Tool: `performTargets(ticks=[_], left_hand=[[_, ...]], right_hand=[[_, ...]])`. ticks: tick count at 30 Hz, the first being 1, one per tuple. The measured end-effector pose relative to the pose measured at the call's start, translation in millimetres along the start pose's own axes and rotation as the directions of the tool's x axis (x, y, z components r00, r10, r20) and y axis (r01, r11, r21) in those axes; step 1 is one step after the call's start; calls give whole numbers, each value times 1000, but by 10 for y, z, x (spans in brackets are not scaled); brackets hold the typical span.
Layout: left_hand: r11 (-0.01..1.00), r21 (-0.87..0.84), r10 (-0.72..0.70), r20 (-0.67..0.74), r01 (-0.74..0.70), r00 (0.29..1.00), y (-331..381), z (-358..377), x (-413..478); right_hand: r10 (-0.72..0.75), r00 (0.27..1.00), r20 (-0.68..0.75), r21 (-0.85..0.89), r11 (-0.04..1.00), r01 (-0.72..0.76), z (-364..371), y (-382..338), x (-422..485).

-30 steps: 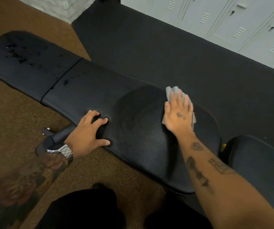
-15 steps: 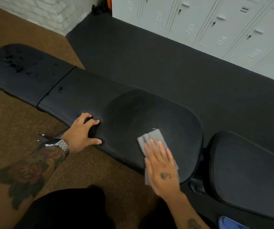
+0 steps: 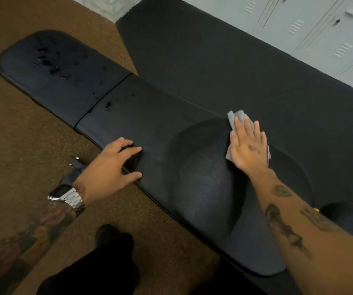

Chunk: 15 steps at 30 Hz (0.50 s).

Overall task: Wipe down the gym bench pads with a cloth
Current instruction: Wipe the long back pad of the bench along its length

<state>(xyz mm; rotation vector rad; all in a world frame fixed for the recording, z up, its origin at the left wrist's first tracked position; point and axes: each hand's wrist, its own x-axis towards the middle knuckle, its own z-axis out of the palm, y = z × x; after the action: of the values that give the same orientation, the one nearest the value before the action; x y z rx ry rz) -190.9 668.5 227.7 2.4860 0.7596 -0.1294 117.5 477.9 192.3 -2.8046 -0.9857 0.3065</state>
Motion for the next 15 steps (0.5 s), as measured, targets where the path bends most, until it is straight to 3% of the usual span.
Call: performTargets(ticks=[2, 5, 9, 12, 15], left_hand=[[996, 39, -83, -71, 86, 994, -277, -167, 60], [984, 68, -160, -91, 166, 983, -637, -384, 115], [985, 115, -120, -53, 125, 991, -795, -475, 125], [985, 136, -106, -20, 107, 994, -801, -463, 88], [984, 112, -142, 11, 140, 990, -782, -473, 88]], right_hand=[[-65, 998, 28, -9, 998, 65, 99, -430, 249], [-269, 962, -43, -58, 962, 266, 325, -1207, 223], [-579, 814, 55, -37, 813, 581, 640, -1965, -441], [-659, 743, 122, -11, 747, 665, 691, -1961, -1020], [-657, 740, 145, -42, 743, 668, 600, -1541, -1392]])
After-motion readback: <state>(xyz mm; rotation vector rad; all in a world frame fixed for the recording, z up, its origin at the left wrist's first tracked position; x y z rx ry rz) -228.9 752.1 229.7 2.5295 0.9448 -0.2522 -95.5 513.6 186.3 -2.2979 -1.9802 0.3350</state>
